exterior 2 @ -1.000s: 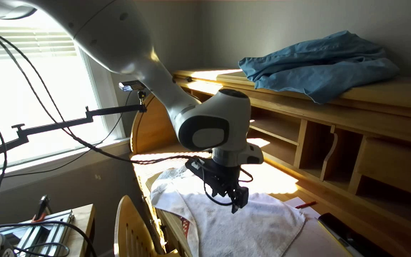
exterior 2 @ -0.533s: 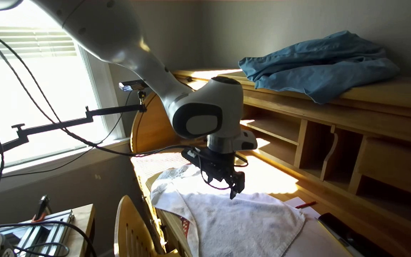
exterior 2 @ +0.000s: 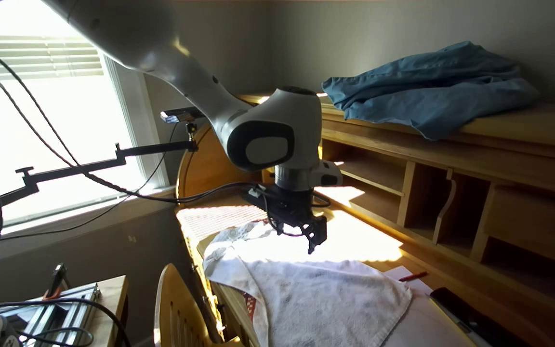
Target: Unfold the white and red towel and lay it out.
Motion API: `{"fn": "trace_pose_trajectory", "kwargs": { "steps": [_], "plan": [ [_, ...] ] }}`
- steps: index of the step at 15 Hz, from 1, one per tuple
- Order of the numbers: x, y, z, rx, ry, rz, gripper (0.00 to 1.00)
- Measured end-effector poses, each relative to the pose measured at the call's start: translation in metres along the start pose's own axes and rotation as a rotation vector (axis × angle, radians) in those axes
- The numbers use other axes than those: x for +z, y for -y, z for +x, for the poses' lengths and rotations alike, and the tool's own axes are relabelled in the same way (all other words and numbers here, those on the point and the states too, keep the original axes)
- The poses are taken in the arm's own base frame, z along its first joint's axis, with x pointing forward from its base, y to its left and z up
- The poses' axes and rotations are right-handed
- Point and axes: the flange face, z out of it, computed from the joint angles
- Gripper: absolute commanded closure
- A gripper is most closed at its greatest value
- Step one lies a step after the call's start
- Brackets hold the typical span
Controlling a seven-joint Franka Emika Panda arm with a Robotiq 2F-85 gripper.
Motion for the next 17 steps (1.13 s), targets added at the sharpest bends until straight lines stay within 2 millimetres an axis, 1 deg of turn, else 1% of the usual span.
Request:
{"fn": "trace_pose_trajectory", "kwargs": {
  "steps": [3, 17],
  "plan": [
    [-0.0064, 0.0045, -0.0015, -0.007, -0.001, -0.005, 0.0],
    [-0.0044, 0.0038, -0.0019, -0.005, 0.002, -0.004, 0.0]
  ]
}}
